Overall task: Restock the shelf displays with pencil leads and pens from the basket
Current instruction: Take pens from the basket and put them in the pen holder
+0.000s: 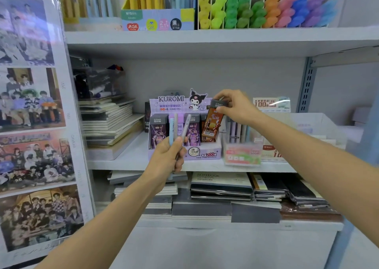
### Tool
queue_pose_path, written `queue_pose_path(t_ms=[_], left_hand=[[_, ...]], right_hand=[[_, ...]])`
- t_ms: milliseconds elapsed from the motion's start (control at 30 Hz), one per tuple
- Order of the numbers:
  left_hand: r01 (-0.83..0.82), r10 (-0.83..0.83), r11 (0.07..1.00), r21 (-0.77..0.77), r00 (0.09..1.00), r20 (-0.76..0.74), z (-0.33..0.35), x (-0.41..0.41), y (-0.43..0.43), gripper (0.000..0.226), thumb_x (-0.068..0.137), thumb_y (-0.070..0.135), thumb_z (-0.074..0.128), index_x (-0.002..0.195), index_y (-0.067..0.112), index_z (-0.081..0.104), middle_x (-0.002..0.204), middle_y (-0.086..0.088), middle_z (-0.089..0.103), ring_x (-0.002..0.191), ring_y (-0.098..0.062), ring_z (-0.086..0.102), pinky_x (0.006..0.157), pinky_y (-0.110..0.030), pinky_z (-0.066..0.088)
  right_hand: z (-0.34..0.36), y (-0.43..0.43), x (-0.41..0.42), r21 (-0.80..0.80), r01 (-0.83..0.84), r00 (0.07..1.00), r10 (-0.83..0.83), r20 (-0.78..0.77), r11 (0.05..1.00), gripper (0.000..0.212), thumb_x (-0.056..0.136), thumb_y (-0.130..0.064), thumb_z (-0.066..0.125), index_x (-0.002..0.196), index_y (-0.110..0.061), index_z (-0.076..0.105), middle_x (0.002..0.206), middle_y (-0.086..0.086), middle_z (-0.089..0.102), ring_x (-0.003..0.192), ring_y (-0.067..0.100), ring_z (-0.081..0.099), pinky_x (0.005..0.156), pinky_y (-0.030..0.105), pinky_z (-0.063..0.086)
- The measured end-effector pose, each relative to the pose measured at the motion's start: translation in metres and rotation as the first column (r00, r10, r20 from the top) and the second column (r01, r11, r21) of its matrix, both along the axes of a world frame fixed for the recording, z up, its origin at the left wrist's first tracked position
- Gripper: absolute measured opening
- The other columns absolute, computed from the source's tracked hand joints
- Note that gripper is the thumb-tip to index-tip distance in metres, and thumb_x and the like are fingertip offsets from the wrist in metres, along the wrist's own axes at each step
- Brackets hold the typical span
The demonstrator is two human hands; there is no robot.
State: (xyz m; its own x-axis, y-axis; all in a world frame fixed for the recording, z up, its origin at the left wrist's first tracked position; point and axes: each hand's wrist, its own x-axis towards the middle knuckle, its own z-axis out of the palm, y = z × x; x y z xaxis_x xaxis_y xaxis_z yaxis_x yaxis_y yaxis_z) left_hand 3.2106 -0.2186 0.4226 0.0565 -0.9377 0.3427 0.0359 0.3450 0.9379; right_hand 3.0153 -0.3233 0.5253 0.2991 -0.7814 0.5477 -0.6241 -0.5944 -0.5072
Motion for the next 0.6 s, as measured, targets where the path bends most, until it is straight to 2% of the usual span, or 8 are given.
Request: queue_pose_path(t_ms=[100,300,400,533,600], left_hand=[[-0.007,0.007,1.000,0.002,1.000,0.002,-0.004,0.003,-0.008,0.020,0.102,0.027,0.046,0.103,0.010,0.056,0.064,0.004,0.047,0.047,-0.009,0.035,0.042,-0.020,0.029],[-0.011,0.011,1.000,0.004,1.000,-0.006,-0.009,0.007,-0.018,0.018,0.101,0.026,0.049,0.104,0.010,0.057,0.064,0.003,0.047,0.046,-0.009,0.035,0.041,-0.018,0.029],[-0.022,0.022,1.000,0.005,1.000,-0.019,-0.011,0.008,-0.021,0.019,0.101,0.026,0.050,0.105,0.010,0.058,0.064,0.003,0.048,0.046,-0.008,0.035,0.041,-0.018,0.029],[-0.030,0.030,0.999,0.012,0.999,-0.029,-0.014,0.010,-0.023,0.021,0.100,0.027,0.050,0.107,0.009,0.059,0.064,0.003,0.048,0.046,-0.008,0.037,0.041,-0.018,0.030],[-0.030,0.031,0.999,0.019,0.999,-0.032,-0.015,0.011,-0.024,0.025,0.100,0.029,0.051,0.109,0.007,0.058,0.064,0.004,0.049,0.046,-0.008,0.037,0.041,-0.018,0.031]], right_hand=[[-0.010,-0.008,0.008,-0.007,-0.001,0.996,0.000,-0.094,1.000,0.026,0.090,-0.007,0.066,0.114,-0.015,0.062,0.110,0.008,0.068,0.096,0.019,0.063,0.084,0.029,0.050],[-0.002,-0.018,0.008,0.026,-0.043,0.955,0.049,-0.294,0.999,0.023,0.089,-0.008,0.067,0.109,-0.016,0.062,0.115,0.008,0.067,0.100,0.018,0.061,0.097,0.036,0.050],[0.000,-0.018,0.015,0.030,-0.070,0.943,0.076,-0.324,0.997,0.022,0.089,-0.009,0.067,0.110,-0.015,0.062,0.115,0.008,0.067,0.105,0.021,0.062,0.097,0.040,0.050],[-0.005,-0.021,0.024,0.006,-0.080,0.941,0.078,-0.330,0.997,0.023,0.090,-0.009,0.066,0.110,-0.018,0.062,0.109,0.005,0.067,0.101,0.020,0.063,0.087,0.033,0.049],[-0.004,-0.024,0.021,0.007,-0.054,0.950,0.053,-0.308,0.999,0.024,0.089,-0.008,0.067,0.110,-0.018,0.062,0.111,0.007,0.067,0.101,0.020,0.062,0.090,0.033,0.049]])
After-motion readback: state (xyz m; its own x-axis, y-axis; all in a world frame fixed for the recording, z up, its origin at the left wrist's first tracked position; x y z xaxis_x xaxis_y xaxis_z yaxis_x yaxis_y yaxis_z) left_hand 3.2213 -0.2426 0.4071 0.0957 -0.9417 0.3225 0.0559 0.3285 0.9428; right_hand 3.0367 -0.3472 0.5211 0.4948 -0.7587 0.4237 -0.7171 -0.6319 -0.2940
